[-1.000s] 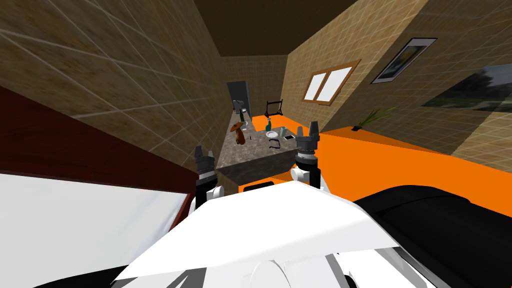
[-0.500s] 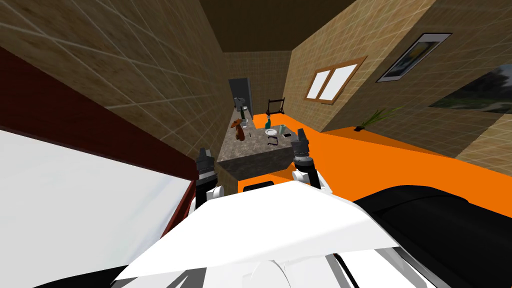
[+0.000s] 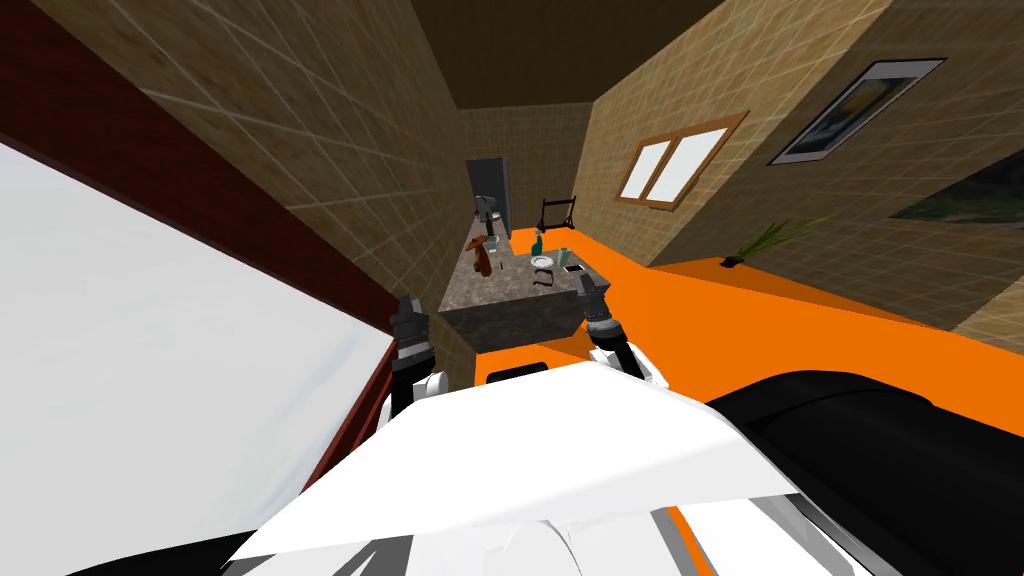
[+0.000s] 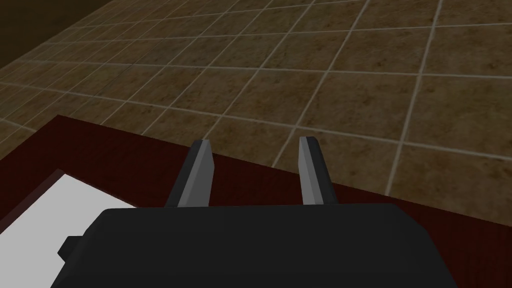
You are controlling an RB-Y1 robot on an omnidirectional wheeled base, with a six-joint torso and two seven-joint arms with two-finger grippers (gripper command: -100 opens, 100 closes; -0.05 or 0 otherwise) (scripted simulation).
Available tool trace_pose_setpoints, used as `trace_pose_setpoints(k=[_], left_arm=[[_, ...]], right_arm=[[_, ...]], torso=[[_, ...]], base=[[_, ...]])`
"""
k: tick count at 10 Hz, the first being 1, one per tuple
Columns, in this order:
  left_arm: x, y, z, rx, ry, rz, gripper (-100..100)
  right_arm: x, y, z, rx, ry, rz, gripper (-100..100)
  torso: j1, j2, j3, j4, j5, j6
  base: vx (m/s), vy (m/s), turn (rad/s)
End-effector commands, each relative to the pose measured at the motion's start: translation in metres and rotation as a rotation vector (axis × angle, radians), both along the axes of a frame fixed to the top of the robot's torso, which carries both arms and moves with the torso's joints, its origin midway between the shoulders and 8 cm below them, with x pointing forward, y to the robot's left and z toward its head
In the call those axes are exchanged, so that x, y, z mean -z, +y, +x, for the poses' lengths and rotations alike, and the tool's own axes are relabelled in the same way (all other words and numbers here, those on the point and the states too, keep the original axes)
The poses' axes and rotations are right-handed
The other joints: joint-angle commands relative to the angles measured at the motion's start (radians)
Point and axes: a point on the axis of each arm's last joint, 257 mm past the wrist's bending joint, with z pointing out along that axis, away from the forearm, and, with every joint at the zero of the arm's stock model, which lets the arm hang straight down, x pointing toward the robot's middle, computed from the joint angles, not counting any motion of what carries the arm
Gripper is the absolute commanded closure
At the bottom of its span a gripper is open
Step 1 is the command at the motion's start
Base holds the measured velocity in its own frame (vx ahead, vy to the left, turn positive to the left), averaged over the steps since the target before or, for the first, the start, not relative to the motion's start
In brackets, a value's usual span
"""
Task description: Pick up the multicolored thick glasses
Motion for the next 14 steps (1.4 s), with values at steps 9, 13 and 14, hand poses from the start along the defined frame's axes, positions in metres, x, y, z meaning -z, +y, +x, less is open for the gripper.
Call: trace_pose_setpoints(k=[9,13,14], left_arm=[[0.000,0.000,0.000,0.000,0.000,0.000,0],[0.000,0.000,0.000,0.000,0.000,0.000,0],[0.000,0.000,0.000,0.000,0.000,0.000,0]], right_arm=[[0.121,-0.003,0.004,-0.069,0.263,-0.204,-100],[0.163,-0.014,-0.001,-0.073,0.357,-0.247,-100],[0.182,-0.016,-0.007,-0.097,0.400,-0.290,-100]], torso=[[0.002,-0.003,-0.002,-0.001,0.000,0.000],[0.003,-0.005,-0.003,-0.001,0.001,-0.001],[0.002,-0.005,-0.003,-0.001,0.001,0.000]], base=[[-0.089,-0.021,0.141],[-0.058,-0.005,0.116],[-0.089,-0.011,0.257]])
